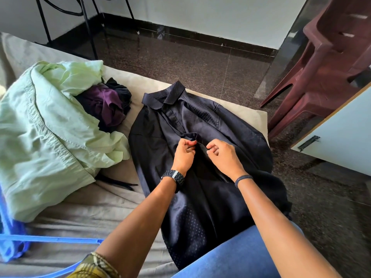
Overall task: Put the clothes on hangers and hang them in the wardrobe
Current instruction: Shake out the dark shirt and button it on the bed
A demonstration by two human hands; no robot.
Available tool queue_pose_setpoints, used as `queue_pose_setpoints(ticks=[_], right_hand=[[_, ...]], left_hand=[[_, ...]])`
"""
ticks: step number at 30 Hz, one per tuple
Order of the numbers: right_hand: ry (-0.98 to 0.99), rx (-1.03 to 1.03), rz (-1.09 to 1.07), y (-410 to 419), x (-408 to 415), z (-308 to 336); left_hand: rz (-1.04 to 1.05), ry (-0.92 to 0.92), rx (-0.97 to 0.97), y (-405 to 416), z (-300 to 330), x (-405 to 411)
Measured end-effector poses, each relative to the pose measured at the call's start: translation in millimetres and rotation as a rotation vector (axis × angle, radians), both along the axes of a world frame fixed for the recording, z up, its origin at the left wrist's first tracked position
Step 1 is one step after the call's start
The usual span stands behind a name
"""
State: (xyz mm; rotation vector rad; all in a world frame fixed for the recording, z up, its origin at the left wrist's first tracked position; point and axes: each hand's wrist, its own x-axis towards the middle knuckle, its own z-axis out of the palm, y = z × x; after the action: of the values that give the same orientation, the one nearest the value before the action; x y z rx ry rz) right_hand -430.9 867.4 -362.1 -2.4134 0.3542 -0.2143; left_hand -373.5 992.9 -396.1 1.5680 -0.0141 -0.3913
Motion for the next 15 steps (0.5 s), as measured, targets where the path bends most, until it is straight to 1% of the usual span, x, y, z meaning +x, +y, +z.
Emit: queue_pose_setpoints(ticks=[3, 5, 8, 11, 13, 15], right_hand=[[0.141, 0.011, 0.041, -10.8, -20.4, -1.5], [0.193, 0.019, 0.038, -15.9, -33.4, -4.5], [0.154, -0.007, 0.0, -15.9, -42.9, -5.4], [0.078, -0.062, -0.008, -9.4, -42.1, -1.4], [0.039, -0.106, -0.023, -5.4, -41.3, -0.1], [0.02, -0.168, 0.005, -2.2, -40.2, -1.9]], left_hand=[[-0.029, -0.11, 0.169, 10.8, 0.5, -5.8], [-0.05, -0.153, 0.22, 15.7, -0.6, -11.7], [-0.148, -0.165, 0.265, 14.2, -0.8, -24.5], [-0.26, -0.193, 0.433, 11.7, -2.6, -32.6], [-0.236, -0.191, 0.494, 12.6, -3.8, -34.6], [-0.197, -0.166, 0.515, 14.1, -4.0, -33.9]])
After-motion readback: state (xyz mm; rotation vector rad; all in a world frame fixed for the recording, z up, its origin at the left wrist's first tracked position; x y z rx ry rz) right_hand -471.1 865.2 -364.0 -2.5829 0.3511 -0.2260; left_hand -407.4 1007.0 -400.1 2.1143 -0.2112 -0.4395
